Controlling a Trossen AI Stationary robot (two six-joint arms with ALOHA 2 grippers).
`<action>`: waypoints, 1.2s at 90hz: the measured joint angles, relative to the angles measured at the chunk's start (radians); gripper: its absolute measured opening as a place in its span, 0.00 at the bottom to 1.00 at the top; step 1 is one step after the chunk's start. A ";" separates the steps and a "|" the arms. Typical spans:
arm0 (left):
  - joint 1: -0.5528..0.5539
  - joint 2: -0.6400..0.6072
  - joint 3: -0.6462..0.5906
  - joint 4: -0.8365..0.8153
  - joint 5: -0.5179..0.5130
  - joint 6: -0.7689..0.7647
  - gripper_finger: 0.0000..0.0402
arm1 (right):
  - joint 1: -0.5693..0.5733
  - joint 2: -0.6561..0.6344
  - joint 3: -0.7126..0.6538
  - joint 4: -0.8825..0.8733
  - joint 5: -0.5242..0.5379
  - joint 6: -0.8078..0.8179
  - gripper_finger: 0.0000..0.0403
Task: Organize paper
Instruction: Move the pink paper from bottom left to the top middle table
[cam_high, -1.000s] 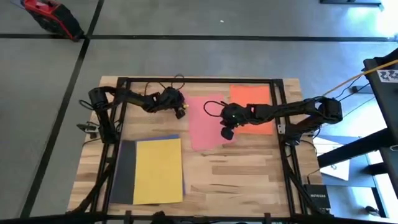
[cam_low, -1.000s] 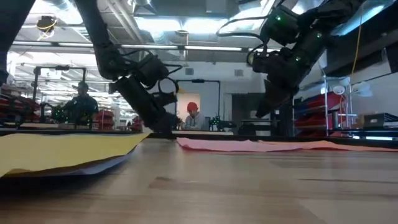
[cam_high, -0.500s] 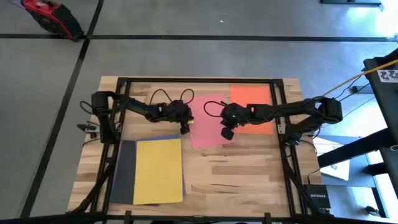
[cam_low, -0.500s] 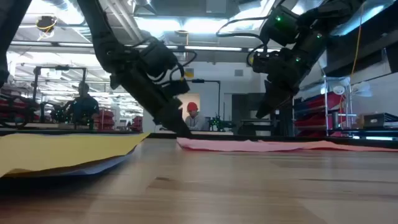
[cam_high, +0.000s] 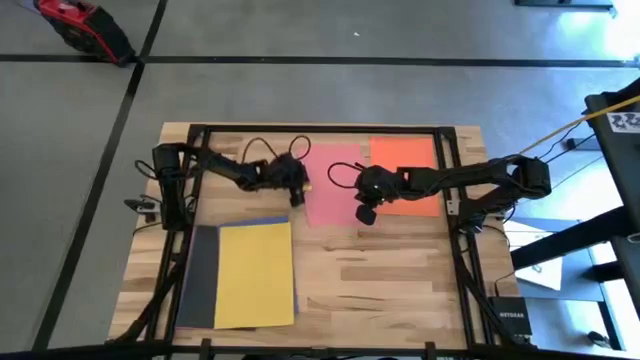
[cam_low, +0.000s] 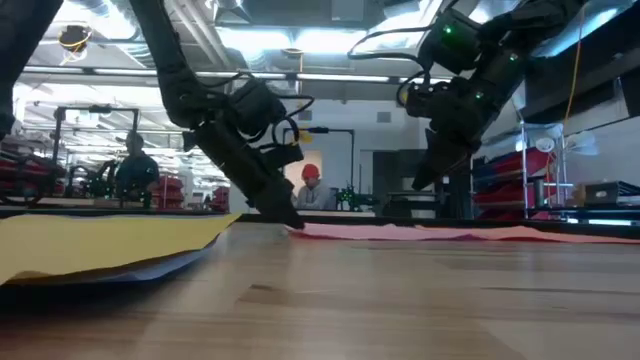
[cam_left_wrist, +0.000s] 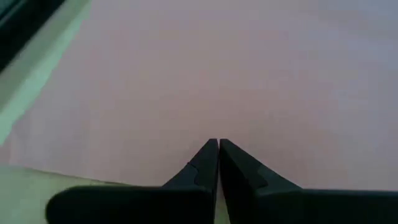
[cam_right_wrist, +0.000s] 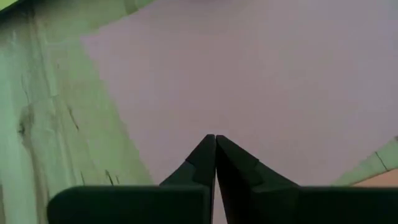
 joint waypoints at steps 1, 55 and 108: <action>0.002 0.000 0.000 0.000 0.000 0.004 0.00 | 0.000 0.000 0.000 -0.001 0.000 0.000 0.00; 0.003 -0.066 0.029 -0.104 -0.006 0.072 0.00 | -0.002 0.166 0.001 -0.063 0.071 0.046 0.00; 0.037 -0.066 0.033 -0.195 -0.002 0.025 0.00 | 0.012 0.221 0.003 0.024 -0.003 0.217 0.00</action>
